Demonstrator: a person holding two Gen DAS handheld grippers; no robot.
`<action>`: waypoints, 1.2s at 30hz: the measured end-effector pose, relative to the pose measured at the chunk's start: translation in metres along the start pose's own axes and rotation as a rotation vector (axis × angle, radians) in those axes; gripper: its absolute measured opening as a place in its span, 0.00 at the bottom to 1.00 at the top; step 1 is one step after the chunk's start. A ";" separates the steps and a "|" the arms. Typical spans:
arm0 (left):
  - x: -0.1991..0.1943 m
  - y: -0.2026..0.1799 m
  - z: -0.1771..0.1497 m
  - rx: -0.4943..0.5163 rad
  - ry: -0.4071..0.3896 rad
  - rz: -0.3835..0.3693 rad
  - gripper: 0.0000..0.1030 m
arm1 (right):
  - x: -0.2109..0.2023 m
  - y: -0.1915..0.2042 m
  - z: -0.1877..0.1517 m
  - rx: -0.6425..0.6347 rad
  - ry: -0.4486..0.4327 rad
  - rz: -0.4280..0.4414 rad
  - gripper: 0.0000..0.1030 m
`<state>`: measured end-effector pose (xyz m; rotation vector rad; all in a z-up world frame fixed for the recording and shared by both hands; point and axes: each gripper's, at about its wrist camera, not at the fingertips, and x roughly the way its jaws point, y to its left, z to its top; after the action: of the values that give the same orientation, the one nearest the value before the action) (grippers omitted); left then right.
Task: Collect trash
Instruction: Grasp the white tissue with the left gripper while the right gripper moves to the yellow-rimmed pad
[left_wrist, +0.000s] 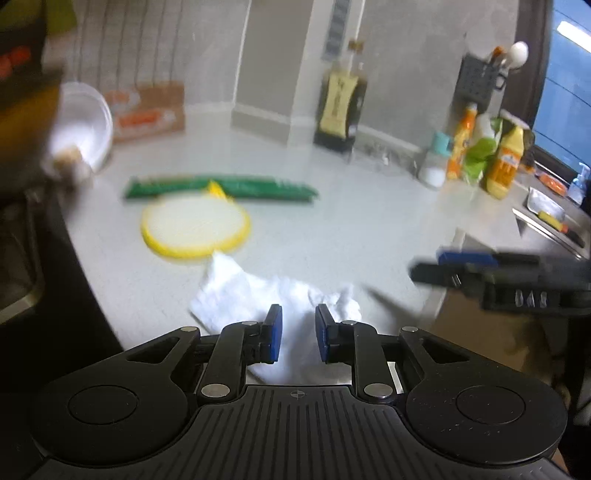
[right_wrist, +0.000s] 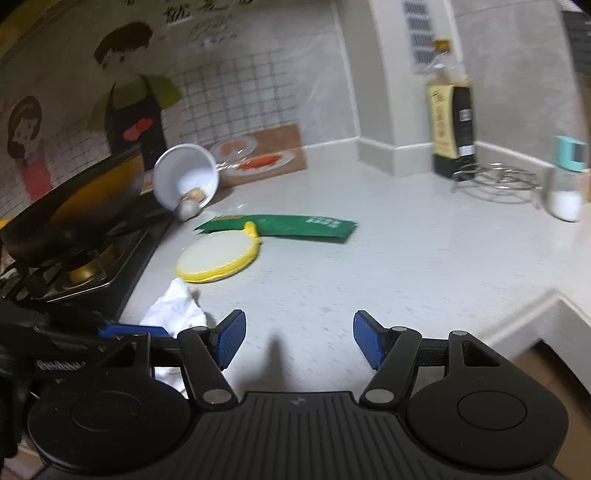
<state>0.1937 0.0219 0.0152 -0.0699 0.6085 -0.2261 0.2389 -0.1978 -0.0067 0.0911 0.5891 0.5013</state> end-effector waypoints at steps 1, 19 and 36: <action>-0.007 -0.003 0.000 0.029 -0.026 0.024 0.22 | -0.004 -0.003 -0.005 0.012 -0.009 -0.003 0.64; 0.024 -0.045 -0.008 0.223 0.138 0.053 0.24 | -0.018 -0.002 -0.038 0.007 -0.016 -0.068 0.65; 0.018 -0.027 -0.014 0.173 0.105 -0.024 0.12 | -0.028 0.026 -0.008 -0.083 -0.077 -0.116 0.66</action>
<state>0.1949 -0.0084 -0.0026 0.1027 0.6905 -0.3061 0.2035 -0.1887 0.0070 -0.0026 0.4941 0.4073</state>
